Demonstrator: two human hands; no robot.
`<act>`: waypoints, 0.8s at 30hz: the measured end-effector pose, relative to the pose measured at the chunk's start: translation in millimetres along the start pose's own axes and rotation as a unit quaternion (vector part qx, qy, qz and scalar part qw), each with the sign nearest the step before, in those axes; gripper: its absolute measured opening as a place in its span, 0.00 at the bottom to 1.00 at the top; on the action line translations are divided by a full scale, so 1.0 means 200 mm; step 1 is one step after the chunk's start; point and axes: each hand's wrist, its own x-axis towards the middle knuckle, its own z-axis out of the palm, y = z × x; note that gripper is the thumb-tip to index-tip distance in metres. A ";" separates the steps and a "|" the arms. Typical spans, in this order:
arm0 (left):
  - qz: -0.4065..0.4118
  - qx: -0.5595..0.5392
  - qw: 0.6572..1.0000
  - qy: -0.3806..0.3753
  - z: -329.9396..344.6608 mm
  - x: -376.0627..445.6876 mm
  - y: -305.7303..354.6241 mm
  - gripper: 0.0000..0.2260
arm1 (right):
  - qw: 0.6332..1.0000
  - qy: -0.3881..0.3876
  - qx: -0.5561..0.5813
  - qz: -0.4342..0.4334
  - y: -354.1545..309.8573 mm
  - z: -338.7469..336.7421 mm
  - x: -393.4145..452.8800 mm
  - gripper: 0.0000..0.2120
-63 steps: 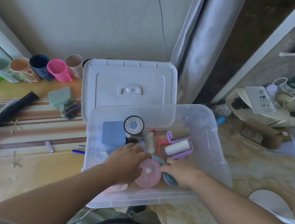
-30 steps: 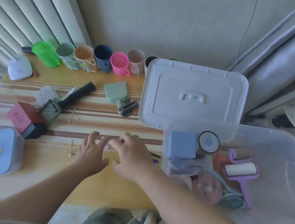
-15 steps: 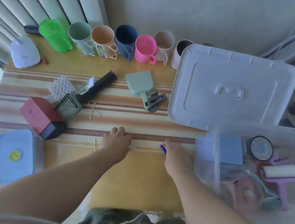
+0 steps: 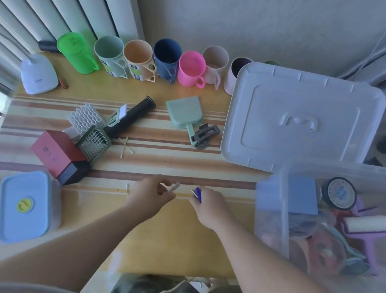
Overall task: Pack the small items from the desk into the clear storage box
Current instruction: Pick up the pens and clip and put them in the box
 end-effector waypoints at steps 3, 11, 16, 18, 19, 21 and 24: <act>-0.002 -0.077 0.997 0.027 -0.03 -0.06 0.07 0.10 | 0.995 0.027 0.097 -0.027 -0.10 -0.03 -0.03 0.16; 0.036 -0.101 0.994 0.019 -0.06 -0.13 0.30 0.14 | 0.987 0.099 0.079 -0.102 -0.15 -0.19 -0.11 0.23; 0.041 -0.102 0.993 -0.034 -0.08 -0.10 0.32 0.12 | 0.982 0.075 -0.073 -0.156 -0.08 -0.25 -0.14 0.12; 0.050 -0.107 0.990 -0.072 -0.09 -0.09 0.33 0.13 | 0.980 0.093 -0.086 -0.154 -0.06 -0.24 -0.14 0.10; 0.054 -0.106 0.989 -0.090 -0.10 -0.07 0.33 0.14 | 0.980 0.103 -0.090 -0.146 -0.06 -0.24 -0.14 0.09; 0.061 -0.112 0.984 -0.124 -0.11 -0.03 0.34 0.15 | 0.980 0.122 -0.090 -0.126 -0.04 -0.23 -0.15 0.08; 0.097 -0.058 0.989 -0.096 -0.12 0.11 0.37 0.17 | 0.984 0.141 -0.065 -0.084 -0.02 -0.25 -0.16 0.05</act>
